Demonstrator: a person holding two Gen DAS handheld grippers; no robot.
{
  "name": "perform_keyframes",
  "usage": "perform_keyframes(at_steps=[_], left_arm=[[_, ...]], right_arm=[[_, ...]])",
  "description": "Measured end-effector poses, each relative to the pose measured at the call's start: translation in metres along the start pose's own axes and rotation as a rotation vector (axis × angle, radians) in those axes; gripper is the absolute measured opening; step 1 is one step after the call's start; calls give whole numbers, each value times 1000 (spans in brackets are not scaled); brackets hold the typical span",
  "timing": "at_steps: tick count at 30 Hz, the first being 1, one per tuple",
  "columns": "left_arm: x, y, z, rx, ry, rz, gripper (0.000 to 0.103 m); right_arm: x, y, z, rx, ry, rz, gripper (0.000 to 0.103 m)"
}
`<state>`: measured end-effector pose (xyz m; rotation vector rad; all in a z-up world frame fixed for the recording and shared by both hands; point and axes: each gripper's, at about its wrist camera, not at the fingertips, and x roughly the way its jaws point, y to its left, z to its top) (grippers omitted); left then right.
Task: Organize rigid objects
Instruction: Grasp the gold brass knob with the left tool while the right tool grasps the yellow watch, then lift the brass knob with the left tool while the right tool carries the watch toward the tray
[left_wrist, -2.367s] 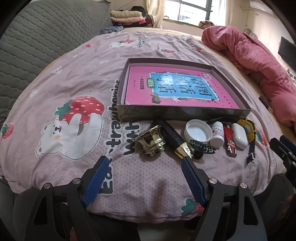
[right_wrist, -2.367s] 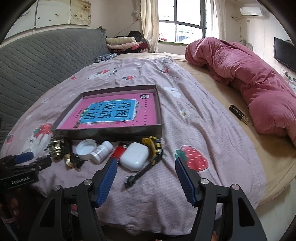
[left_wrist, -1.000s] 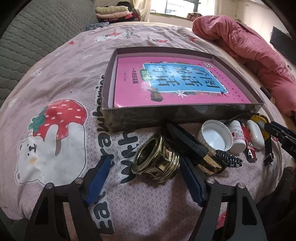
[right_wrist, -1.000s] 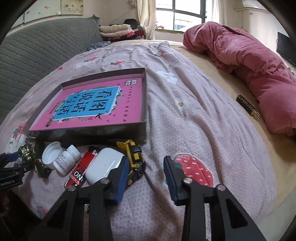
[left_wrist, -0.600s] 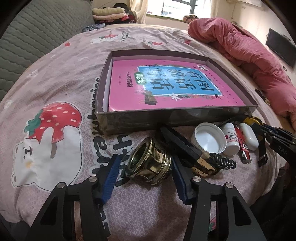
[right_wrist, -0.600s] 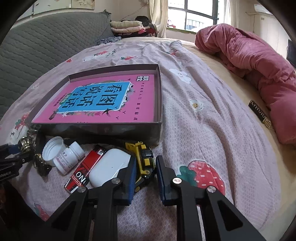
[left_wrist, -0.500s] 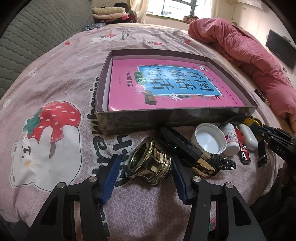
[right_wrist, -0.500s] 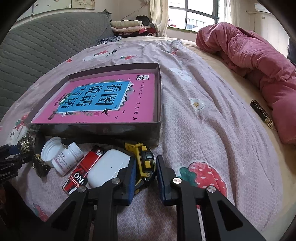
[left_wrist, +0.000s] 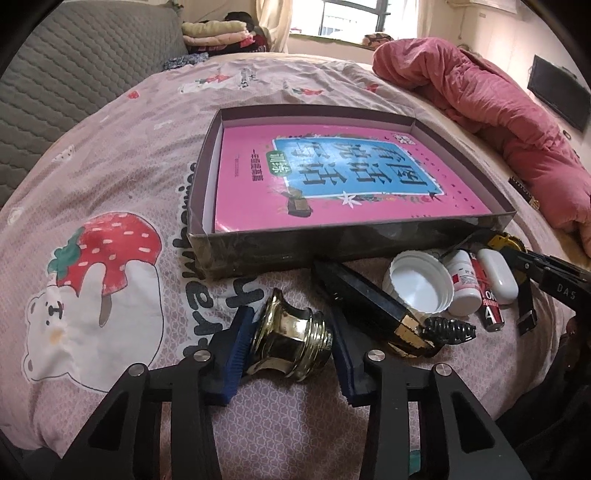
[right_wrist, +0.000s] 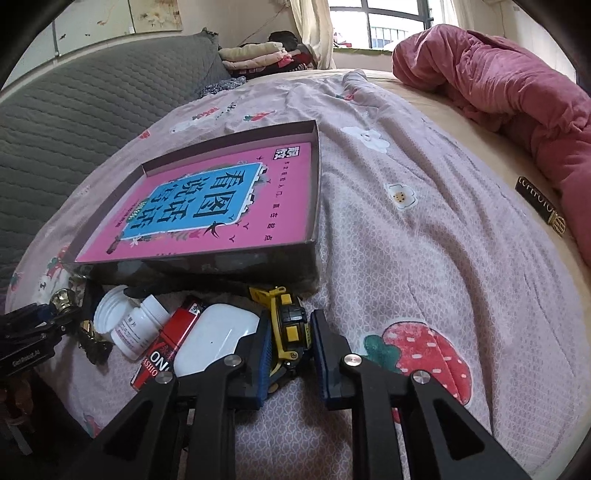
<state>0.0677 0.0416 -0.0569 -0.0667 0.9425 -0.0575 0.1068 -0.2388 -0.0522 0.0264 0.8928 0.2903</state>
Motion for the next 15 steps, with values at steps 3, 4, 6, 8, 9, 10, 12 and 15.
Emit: perform_keyframes(at_steps=[3,4,6,8,9,10,12,15], left_arm=[[-3,1,1,-7,-8,-8,39],[-4,2,1,-8,-11,-11,39],[-8,2,1,-11,-20,-20,39],[-11,2,2,-15,-24,-31,38],[-13,3,2,-17,-27,-38,38],[-15,3,2,-18,-32,-42,38],[-19,2,2,-15,-44,-49,38],[-26,0,3,-9,-64,-58,38]], right_arm=[[-5,2,0,-13,-15,-5,20],[-7,3,0,-16,-22,-6,20],[-10,4,-1,-15,-29,-3,19],[-13,5,-1,-11,-34,-1,19],[-14,4,-1,-11,-36,-4,19],[-17,4,-2,-9,-42,-8,19],[-20,4,-1,-7,-51,-11,19],[-29,3,1,2,-76,-12,19]])
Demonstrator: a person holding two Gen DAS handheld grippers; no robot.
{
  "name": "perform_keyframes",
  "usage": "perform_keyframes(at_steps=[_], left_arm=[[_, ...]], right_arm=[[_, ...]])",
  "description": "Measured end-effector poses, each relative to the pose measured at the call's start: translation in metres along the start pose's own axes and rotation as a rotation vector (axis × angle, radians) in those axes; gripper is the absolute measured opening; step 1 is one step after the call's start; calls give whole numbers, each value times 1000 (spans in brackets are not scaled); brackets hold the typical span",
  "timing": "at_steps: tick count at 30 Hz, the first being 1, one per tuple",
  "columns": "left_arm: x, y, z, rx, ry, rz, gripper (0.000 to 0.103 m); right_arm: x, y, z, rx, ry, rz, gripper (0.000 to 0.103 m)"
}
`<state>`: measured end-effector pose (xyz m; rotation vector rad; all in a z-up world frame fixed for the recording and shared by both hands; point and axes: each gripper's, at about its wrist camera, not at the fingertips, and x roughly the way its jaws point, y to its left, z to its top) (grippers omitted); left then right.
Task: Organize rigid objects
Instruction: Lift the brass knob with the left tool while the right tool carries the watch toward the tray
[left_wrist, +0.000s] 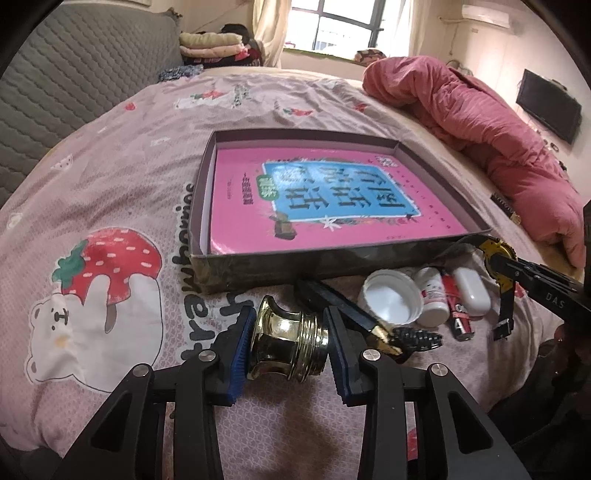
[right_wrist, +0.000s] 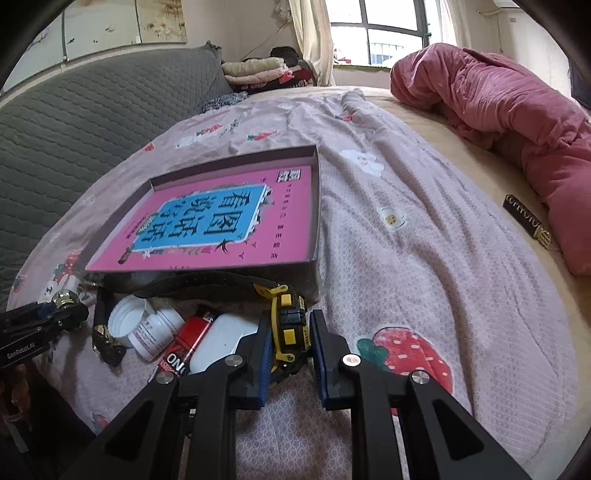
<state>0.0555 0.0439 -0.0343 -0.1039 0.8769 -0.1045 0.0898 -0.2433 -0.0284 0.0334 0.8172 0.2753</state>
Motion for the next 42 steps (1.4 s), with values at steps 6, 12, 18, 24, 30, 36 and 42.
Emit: perform_keyframes(at_steps=[6,12,18,24,30,36,42], left_arm=[[-12,-2,2,9,-35,-5,38],[-19,-3,1,9,-54,-9,38],[-26,-4,-1,18,-74,-16,38],[-30,-3,1,17,-90,-21,38],[-32,-1,2,10,-97,-15,38],[-32,1,5,-5,-100,-1,38],[-33,-4,9,8,-112,6,38]], right_arm=[[-12,6,3,8,-22,7,17],[-23,15,5,-4,-37,22,17],[-28,24,7,-11,-48,31,17],[-28,31,9,-5,-49,39,17],[-30,34,13,10,-57,42,17],[-33,36,24,37,-87,42,17],[-32,42,34,54,-105,43,17]])
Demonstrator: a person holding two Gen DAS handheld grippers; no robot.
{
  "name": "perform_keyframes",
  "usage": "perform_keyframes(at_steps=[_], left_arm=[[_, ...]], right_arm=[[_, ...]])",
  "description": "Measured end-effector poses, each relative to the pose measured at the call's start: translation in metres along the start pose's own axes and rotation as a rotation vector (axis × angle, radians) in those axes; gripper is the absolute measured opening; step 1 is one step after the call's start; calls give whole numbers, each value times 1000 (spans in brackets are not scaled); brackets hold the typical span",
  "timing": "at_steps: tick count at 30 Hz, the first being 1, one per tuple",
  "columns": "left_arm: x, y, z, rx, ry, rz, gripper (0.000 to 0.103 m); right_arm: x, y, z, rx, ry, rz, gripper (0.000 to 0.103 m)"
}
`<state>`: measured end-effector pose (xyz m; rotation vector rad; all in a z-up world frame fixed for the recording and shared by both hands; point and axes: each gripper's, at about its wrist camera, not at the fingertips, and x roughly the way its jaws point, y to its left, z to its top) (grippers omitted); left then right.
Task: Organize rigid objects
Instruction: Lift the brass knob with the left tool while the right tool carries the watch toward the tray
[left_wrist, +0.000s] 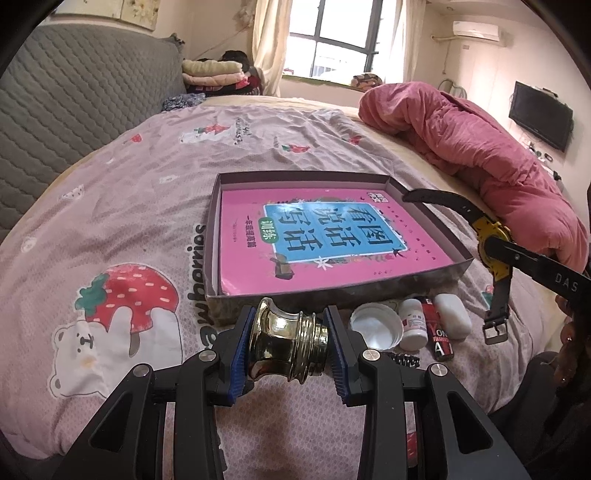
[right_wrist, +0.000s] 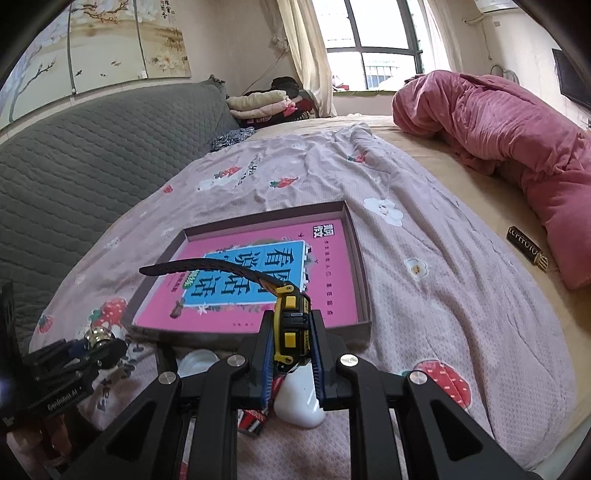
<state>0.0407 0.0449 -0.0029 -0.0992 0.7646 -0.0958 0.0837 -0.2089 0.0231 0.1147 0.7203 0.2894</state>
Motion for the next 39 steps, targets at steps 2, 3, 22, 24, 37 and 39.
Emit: perform_keyframes(at_steps=[2,3,22,24,37,39], left_arm=[[0,-1,2,-5,-3,-3,38],[1,-1,4,-6,-5,-3,38],[12,-13,37,-27,-27,39,38],[14,-13,38,-28,-20,48,38],[23,-15,64,-80,-12,78,38],[24,-16,68,-78,-11,89,38]], right_arm=[[2,1,2,11,-3,-3,17],[2,1,3,15,-6,-1,17],[16,-1,24,56,-56,-34,17],[17,1,26,54,-59,-41,17],[17,4,41,16,-108,-50,17],[18,1,42,31,-111,-43,17]])
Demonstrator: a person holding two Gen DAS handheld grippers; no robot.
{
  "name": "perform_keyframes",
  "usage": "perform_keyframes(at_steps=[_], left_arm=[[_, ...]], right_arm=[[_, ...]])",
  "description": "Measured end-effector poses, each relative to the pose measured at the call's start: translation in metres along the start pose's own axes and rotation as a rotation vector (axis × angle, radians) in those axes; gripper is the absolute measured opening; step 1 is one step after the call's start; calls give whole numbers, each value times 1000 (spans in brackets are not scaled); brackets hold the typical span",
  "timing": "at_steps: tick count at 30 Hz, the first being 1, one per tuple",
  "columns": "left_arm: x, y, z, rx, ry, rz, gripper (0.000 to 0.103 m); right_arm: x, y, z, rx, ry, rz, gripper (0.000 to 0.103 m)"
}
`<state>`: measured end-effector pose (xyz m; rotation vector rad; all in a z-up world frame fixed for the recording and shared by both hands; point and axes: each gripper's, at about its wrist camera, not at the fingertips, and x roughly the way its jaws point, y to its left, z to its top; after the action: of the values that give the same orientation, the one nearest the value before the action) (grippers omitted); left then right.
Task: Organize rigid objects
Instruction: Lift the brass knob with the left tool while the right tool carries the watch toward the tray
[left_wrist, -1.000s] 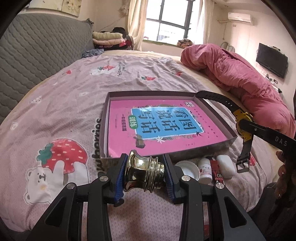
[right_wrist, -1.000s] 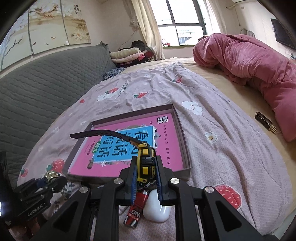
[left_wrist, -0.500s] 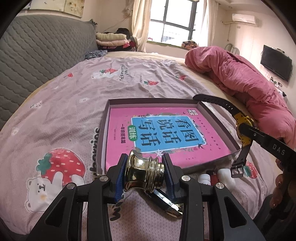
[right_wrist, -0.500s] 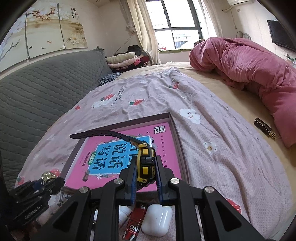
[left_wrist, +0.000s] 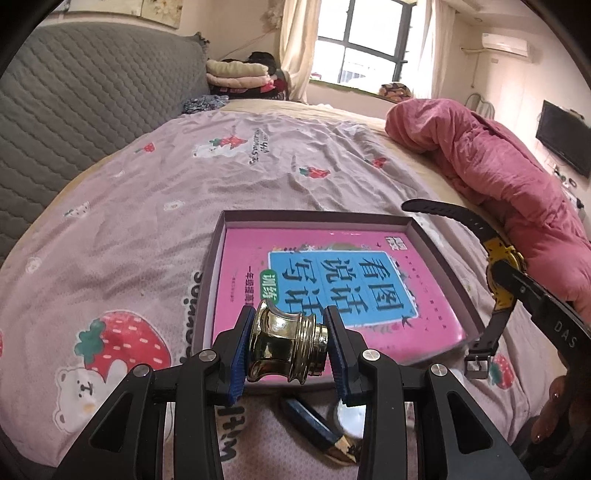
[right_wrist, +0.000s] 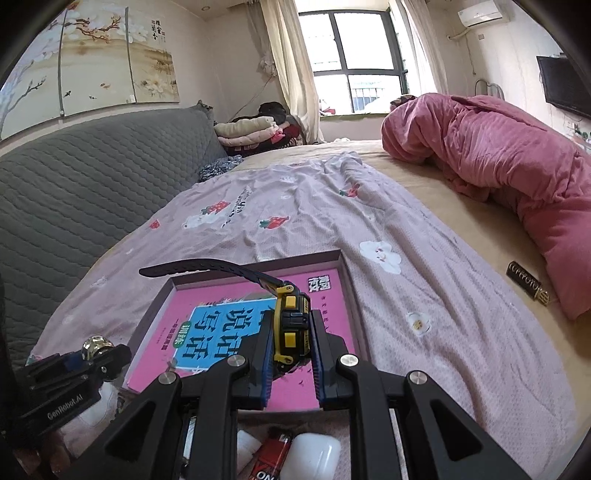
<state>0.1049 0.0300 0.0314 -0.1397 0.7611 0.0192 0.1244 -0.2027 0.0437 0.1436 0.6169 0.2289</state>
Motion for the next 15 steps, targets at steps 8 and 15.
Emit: perform_keyframes(at_steps=[8,15], left_arm=[[12,-6,8,6,13,21,38],[31,-4,9,6,41,45,38]], right_arm=[[7,-10,5,24,-16,8,17],[21,-10,6,-3,-10,-20,17]])
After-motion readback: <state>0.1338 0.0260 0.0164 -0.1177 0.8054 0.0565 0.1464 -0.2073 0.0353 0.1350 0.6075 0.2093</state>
